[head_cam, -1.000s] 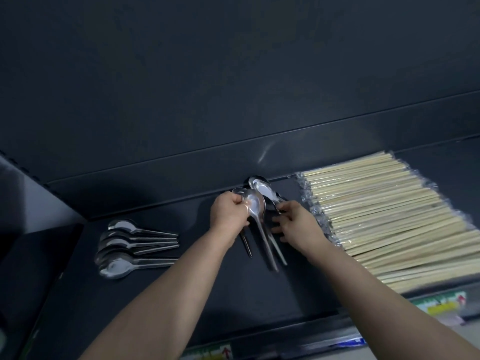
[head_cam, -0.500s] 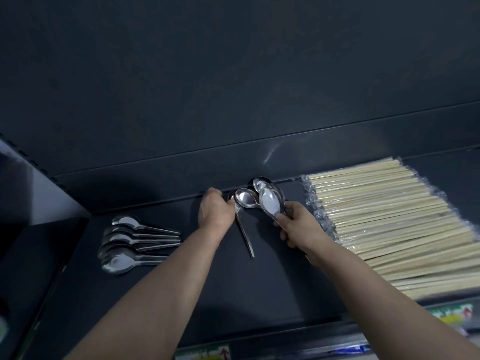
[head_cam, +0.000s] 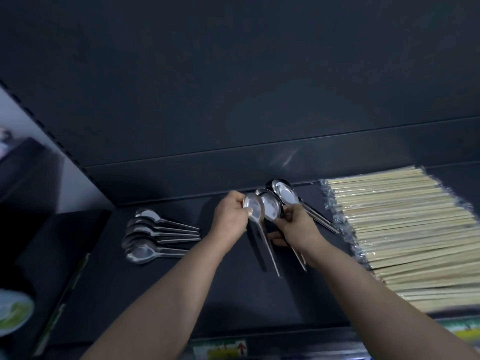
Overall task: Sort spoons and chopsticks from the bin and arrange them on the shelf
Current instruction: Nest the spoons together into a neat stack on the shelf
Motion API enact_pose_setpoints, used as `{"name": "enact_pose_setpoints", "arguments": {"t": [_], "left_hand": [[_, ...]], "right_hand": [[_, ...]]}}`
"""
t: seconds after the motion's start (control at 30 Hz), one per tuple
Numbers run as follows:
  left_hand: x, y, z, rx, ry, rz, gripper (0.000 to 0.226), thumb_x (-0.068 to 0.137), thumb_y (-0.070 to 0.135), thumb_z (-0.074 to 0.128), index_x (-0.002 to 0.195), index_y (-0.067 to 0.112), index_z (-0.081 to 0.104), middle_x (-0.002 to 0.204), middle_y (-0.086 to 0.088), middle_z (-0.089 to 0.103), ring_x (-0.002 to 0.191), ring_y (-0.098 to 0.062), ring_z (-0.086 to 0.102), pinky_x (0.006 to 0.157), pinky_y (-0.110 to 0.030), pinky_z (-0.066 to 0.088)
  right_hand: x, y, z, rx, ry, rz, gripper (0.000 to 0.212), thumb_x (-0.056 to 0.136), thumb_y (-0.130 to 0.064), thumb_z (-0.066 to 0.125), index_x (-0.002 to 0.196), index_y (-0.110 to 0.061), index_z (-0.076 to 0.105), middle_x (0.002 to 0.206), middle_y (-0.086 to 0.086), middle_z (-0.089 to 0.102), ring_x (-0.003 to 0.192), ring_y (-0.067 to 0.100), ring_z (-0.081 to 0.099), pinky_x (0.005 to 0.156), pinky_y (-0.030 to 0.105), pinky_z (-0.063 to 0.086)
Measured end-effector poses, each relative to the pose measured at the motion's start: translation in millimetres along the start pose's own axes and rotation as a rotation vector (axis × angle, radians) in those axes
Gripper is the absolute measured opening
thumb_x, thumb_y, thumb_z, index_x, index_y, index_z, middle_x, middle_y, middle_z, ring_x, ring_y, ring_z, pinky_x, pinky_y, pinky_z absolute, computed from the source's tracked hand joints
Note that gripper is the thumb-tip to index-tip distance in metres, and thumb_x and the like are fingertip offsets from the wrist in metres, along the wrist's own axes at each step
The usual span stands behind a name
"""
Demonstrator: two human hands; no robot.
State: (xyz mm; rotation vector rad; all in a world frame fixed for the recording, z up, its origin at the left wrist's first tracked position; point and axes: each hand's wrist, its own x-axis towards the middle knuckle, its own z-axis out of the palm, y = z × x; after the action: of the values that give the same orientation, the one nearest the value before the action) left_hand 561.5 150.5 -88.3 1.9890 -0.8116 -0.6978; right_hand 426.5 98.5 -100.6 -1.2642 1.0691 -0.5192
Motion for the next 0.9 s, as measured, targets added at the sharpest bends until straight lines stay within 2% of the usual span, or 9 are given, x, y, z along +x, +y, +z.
{"name": "enact_pose_setpoints", "arguments": {"t": [0.1, 0.23, 0.33, 0.47, 0.57, 0.63, 0.7, 0.8, 0.9], "left_hand": [[-4.2, 4.7, 1.2, -0.003, 0.017, -0.021, 0.018, 0.087, 0.004, 0.058, 0.081, 0.020, 0.051, 0.088, -0.007, 0.066, 0.063, -0.018, 0.062, 0.049, -0.028, 0.051], [-6.5, 3.7, -0.7, -0.135, 0.024, -0.083, 0.016, 0.089, 0.008, 0.062, 0.100, 0.012, 0.052, 0.094, -0.010, 0.065, 0.063, -0.014, 0.062, 0.050, -0.027, 0.054], [-11.4, 5.0, -4.5, -0.250, -0.073, -0.151, 0.003, 0.094, 0.006, 0.057, 0.092, 0.007, 0.059, 0.081, -0.006, 0.063, 0.060, -0.010, 0.057, 0.051, -0.023, 0.053], [-16.6, 4.2, -3.8, -0.308, 0.007, -0.214, 0.015, 0.096, 0.004, 0.050, 0.084, 0.007, 0.058, 0.080, -0.008, 0.064, 0.060, -0.012, 0.057, 0.050, -0.022, 0.051], [-22.8, 6.4, -2.1, -0.336, 0.065, -0.214, 0.019, 0.095, 0.000, 0.046, 0.085, 0.006, 0.060, 0.081, -0.011, 0.066, 0.061, -0.014, 0.061, 0.050, -0.023, 0.053], [-26.7, 7.4, -3.7, -0.310, 0.062, -0.201, 0.018, 0.095, 0.001, 0.046, 0.088, 0.005, 0.062, 0.083, -0.012, 0.066, 0.062, -0.013, 0.060, 0.049, -0.023, 0.052], [-30.0, 5.8, -9.1, -0.221, 0.069, -0.174, 0.015, 0.094, 0.006, 0.049, 0.086, 0.011, 0.061, 0.085, -0.009, 0.065, 0.062, -0.011, 0.057, 0.050, -0.023, 0.049], [-34.9, -1.0, -22.3, -0.144, 0.100, -0.132, 0.012, 0.095, 0.011, 0.053, 0.087, 0.015, 0.061, 0.085, -0.005, 0.063, 0.065, -0.010, 0.055, 0.054, -0.023, 0.048], [-45.4, -10.3, -39.8, -0.120, 0.134, -0.116, 0.009, 0.096, 0.012, 0.053, 0.095, 0.008, 0.062, 0.088, -0.006, 0.062, 0.071, -0.011, 0.057, 0.061, -0.025, 0.054]], "right_hand": [[-7.8, -2.4, 12.0, 0.041, -0.038, -0.024, 0.010, 0.098, -0.005, 0.050, 0.102, -0.012, 0.043, 0.094, 0.010, 0.061, 0.064, 0.023, 0.068, 0.063, 0.038, 0.058], [-12.6, -4.1, 17.8, 0.042, -0.079, -0.061, 0.007, 0.099, -0.010, 0.049, 0.104, -0.013, 0.045, 0.098, 0.010, 0.063, 0.073, 0.020, 0.067, 0.067, 0.036, 0.059], [-16.5, -5.3, 17.2, 0.086, -0.129, -0.041, 0.005, 0.102, -0.012, 0.044, 0.107, -0.011, 0.045, 0.088, 0.006, 0.064, 0.064, 0.015, 0.062, 0.059, 0.029, 0.056], [-22.8, -9.4, 17.4, 0.124, -0.226, 0.023, 0.014, 0.104, -0.024, 0.038, 0.108, -0.012, 0.045, 0.087, 0.008, 0.067, 0.060, 0.018, 0.067, 0.054, 0.030, 0.055], [-26.4, -14.1, 18.6, -0.056, -0.296, 0.008, 0.023, 0.101, -0.033, 0.044, 0.115, -0.014, 0.043, 0.098, 0.005, 0.066, 0.054, 0.013, 0.061, 0.042, 0.022, 0.047], [-25.3, -11.2, 18.5, -0.211, -0.310, -0.033, 0.025, 0.098, -0.025, 0.052, 0.119, -0.017, 0.039, 0.102, 0.004, 0.063, 0.052, 0.010, 0.056, 0.041, 0.022, 0.042], [-22.6, -5.1, 17.6, -0.365, -0.289, -0.096, 0.031, 0.095, -0.016, 0.052, 0.121, -0.023, 0.037, 0.096, 0.001, 0.061, 0.053, 0.011, 0.053, 0.049, 0.027, 0.045], [-23.6, -3.4, 19.7, -0.505, -0.338, -0.116, 0.032, 0.093, -0.015, 0.050, 0.122, -0.025, 0.041, 0.093, -0.001, 0.061, 0.069, 0.013, 0.056, 0.069, 0.032, 0.047], [-27.0, -10.3, 30.6, -0.605, -0.429, -0.105, 0.018, 0.096, -0.019, 0.044, 0.114, -0.022, 0.049, 0.092, 0.000, 0.061, 0.081, 0.016, 0.056, 0.072, 0.029, 0.044]]}}
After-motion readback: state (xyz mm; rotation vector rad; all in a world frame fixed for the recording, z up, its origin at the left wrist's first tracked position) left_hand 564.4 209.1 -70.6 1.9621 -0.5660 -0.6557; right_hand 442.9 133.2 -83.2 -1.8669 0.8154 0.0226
